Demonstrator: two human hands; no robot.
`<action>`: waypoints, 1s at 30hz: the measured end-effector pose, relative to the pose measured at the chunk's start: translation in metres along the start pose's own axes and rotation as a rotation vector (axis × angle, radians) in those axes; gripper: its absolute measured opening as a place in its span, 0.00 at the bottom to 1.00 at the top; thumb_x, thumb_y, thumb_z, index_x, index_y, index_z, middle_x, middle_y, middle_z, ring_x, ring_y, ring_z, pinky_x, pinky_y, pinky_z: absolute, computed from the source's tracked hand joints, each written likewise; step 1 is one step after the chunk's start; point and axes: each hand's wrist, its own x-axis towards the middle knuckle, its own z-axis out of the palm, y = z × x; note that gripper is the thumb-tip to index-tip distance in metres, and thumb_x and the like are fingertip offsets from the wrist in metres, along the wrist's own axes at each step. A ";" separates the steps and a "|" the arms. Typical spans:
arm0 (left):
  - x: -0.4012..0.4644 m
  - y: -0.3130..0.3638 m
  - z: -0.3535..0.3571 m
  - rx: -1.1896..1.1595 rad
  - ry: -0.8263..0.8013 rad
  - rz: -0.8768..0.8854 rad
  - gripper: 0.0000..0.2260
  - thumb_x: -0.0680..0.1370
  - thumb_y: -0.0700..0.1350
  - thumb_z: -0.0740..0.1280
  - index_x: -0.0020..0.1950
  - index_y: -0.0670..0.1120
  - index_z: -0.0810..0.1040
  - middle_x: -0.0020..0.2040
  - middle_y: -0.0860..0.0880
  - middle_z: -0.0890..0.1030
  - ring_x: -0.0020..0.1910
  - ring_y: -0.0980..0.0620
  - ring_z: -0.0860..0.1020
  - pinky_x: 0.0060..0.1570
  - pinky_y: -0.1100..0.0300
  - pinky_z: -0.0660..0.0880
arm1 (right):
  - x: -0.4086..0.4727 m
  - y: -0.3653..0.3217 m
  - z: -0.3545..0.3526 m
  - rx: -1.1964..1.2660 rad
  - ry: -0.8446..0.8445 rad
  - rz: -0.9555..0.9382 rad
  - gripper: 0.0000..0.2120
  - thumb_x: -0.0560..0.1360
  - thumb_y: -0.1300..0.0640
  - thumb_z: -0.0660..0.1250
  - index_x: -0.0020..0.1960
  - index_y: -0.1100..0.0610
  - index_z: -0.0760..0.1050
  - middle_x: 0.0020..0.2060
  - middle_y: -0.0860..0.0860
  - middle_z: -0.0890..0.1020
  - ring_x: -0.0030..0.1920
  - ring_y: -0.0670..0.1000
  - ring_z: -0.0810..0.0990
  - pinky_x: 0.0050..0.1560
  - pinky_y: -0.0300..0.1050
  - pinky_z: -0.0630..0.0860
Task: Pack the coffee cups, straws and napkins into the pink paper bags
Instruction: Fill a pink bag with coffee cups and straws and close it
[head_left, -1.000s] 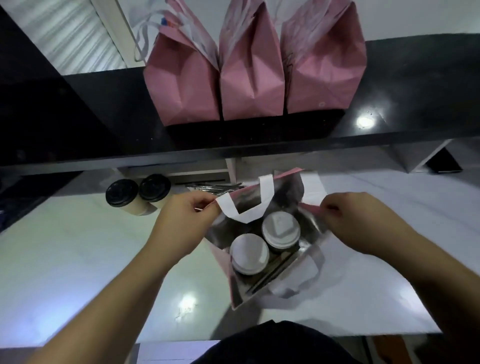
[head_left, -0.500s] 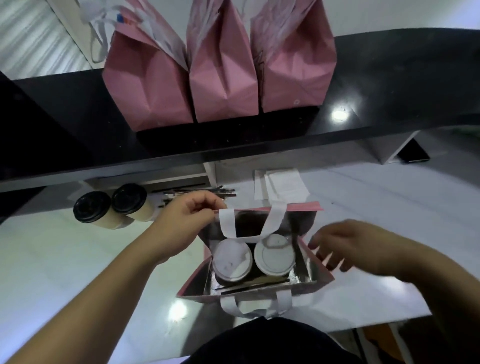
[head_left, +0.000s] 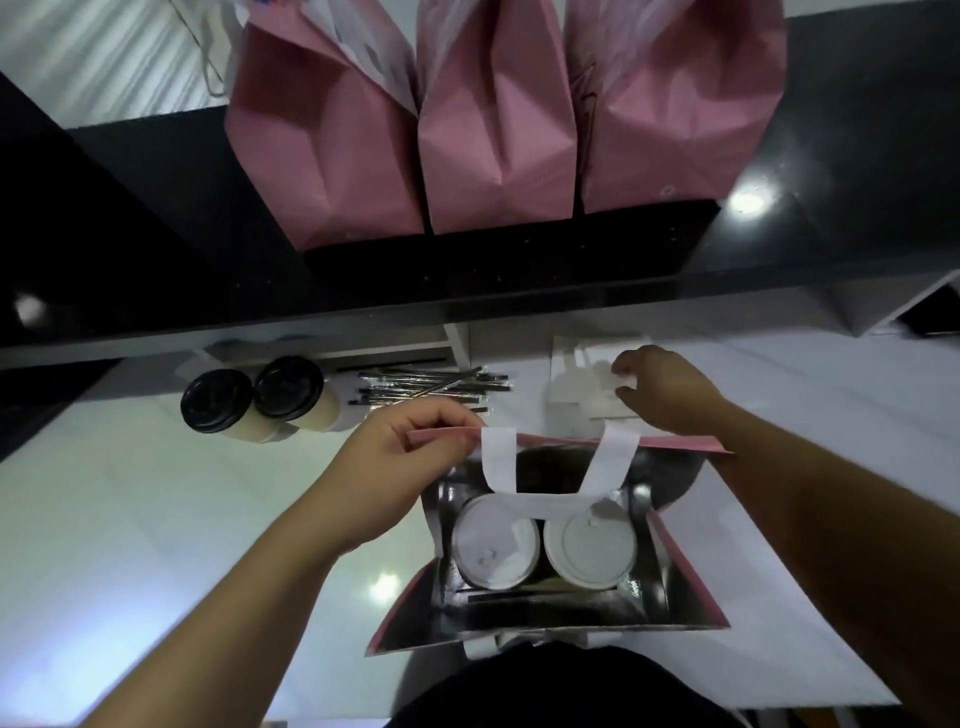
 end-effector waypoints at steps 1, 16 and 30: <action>0.001 0.000 0.000 -0.010 0.000 -0.005 0.09 0.77 0.52 0.70 0.52 0.52 0.86 0.48 0.44 0.86 0.50 0.37 0.83 0.53 0.40 0.78 | 0.005 0.002 0.004 -0.031 -0.016 -0.010 0.22 0.80 0.54 0.69 0.73 0.55 0.74 0.69 0.55 0.76 0.66 0.58 0.75 0.67 0.53 0.74; 0.005 -0.005 -0.003 -0.053 0.002 -0.032 0.08 0.78 0.49 0.69 0.52 0.51 0.87 0.50 0.48 0.88 0.50 0.48 0.86 0.50 0.62 0.79 | 0.028 0.020 0.023 -0.149 0.066 -0.133 0.13 0.82 0.53 0.64 0.56 0.57 0.85 0.53 0.55 0.84 0.50 0.56 0.81 0.55 0.52 0.80; 0.008 -0.014 -0.002 0.009 0.098 -0.008 0.11 0.78 0.56 0.69 0.56 0.54 0.86 0.50 0.51 0.87 0.51 0.50 0.85 0.58 0.47 0.78 | -0.047 0.013 -0.036 0.694 0.526 0.099 0.05 0.83 0.47 0.63 0.56 0.47 0.75 0.41 0.36 0.79 0.43 0.47 0.80 0.42 0.50 0.79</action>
